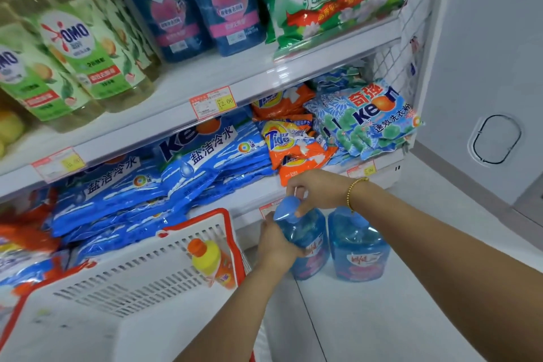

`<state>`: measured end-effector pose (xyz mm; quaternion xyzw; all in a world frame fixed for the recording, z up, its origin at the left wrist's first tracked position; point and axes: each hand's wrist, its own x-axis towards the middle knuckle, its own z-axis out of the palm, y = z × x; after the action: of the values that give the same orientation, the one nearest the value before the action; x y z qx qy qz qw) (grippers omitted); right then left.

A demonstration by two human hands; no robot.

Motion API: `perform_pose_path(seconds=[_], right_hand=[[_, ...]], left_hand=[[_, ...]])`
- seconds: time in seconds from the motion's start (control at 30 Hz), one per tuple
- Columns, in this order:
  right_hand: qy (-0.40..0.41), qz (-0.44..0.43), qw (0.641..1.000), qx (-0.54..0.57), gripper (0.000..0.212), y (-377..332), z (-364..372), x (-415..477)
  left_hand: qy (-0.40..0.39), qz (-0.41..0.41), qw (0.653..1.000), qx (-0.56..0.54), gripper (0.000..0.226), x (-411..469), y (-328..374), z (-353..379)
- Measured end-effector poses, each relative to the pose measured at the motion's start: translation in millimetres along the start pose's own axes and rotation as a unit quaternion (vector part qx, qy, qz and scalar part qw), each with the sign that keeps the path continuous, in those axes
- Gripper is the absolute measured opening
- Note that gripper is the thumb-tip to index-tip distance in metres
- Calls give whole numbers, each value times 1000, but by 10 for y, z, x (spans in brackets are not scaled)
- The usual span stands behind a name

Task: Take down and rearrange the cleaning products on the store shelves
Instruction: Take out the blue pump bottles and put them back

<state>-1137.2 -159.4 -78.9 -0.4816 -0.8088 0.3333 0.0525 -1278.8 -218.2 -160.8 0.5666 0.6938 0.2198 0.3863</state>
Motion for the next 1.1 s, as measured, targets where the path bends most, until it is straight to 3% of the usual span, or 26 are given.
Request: perform_pose_path(seconds=[0.17, 0.23, 0.3, 0.33, 0.43, 0.53, 0.6, 0.7, 0.77, 0.9, 1.1], right_hand=[[-105, 40, 987, -117, 42, -236, -226, 92], [-119, 45, 985, -119, 33, -384, -439, 58], [-29, -1, 998, -54, 16, -603, -710, -2], [60, -40, 997, -6, 9, -732, -849, -25], [363, -125, 922, 53, 15, -1031, -1202, 52], [506, -68, 857, -74, 19, -1024, -1325, 346], [524, -41, 845, -98, 22, -880, -1263, 574], [565, -73, 814, -110, 22, -684, -1080, 807], [589, -116, 795, -90, 22, -587, -1000, 901], [606, -150, 780, -50, 17, -531, -957, 1024], [619, -173, 765, -27, 13, -519, -951, 1069]], left_hand=[[-90, -8, 986, 142, 40, -113, 300, -502], [-64, 29, 983, 171, 24, -184, 504, -817], [16, 90, 985, 143, 10, -264, 783, -1189], [68, 124, 984, 106, 18, -295, 947, -1384], [173, 232, 957, -34, 37, -259, 1432, -1892], [205, 282, 934, -75, 25, 100, 1824, -2199], [202, 279, 935, -90, 3, 463, 2045, -2322], [163, 219, 952, -139, 54, 993, 2291, -2446], [155, 217, 953, -147, 69, 1263, 2418, -2491], [130, 203, 953, -181, 64, 1703, 2542, -2555], [21, 176, 957, -231, 57, 1903, 2525, -2588]])
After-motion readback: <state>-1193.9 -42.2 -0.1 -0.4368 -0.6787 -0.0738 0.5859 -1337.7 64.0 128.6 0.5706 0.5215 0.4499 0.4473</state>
